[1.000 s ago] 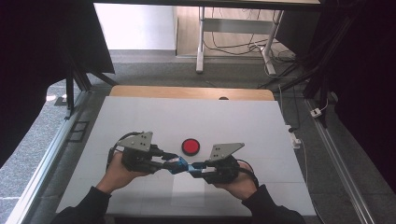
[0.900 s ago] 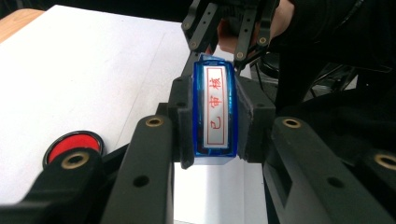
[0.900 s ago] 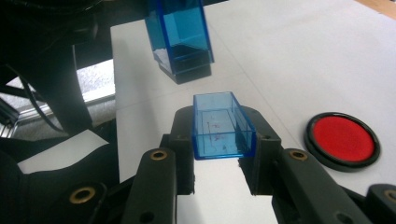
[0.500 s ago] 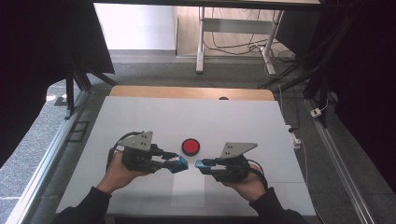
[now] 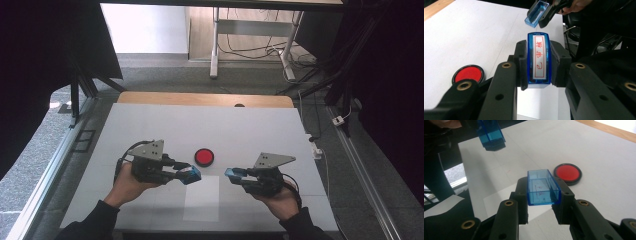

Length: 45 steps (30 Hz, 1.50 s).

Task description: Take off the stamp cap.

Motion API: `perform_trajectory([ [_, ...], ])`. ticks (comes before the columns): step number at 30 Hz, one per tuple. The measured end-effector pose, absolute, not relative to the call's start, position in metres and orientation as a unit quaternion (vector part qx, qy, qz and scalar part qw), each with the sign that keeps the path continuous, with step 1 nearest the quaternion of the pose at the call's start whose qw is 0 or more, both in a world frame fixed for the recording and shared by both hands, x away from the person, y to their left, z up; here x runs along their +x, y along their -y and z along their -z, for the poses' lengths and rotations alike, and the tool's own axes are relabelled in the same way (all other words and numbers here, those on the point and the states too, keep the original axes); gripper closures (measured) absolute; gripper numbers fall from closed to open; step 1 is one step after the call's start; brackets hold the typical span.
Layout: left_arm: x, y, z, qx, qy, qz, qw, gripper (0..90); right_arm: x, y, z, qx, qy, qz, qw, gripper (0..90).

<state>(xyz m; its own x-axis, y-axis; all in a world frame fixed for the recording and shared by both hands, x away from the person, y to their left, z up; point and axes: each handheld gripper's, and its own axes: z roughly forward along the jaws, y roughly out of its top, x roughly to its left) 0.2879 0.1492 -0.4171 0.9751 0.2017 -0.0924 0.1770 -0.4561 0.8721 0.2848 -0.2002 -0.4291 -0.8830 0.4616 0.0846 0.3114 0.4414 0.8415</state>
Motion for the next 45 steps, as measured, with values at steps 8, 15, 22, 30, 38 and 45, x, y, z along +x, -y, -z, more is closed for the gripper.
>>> perform_trajectory([
  [8,0.290,-0.149,0.419,0.854,-0.122,-0.008,0.506,70.3,0.281,0.221,0.429,0.256,-0.840,-0.468,0.098,68.6],
  [15,0.292,-0.149,0.420,0.855,-0.128,-0.008,0.503,70.3,0.274,0.238,0.432,0.263,-0.838,-0.464,0.113,68.6],
  [22,0.293,-0.149,0.421,0.855,-0.140,-0.012,0.499,70.3,0.267,0.256,0.434,0.297,-0.827,-0.460,0.124,68.6],
  [30,0.293,-0.149,0.421,0.855,-0.143,-0.016,0.497,70.3,0.260,0.276,0.440,0.333,-0.819,-0.446,0.143,68.6],
  [38,0.293,-0.147,0.421,0.856,-0.146,-0.018,0.496,70.3,0.252,0.294,0.447,0.347,-0.815,-0.441,0.146,68.6],
  [45,0.294,-0.147,0.420,0.855,-0.152,-0.021,0.495,70.3,0.249,0.304,0.452,0.372,-0.807,-0.437,0.141,68.6],
])
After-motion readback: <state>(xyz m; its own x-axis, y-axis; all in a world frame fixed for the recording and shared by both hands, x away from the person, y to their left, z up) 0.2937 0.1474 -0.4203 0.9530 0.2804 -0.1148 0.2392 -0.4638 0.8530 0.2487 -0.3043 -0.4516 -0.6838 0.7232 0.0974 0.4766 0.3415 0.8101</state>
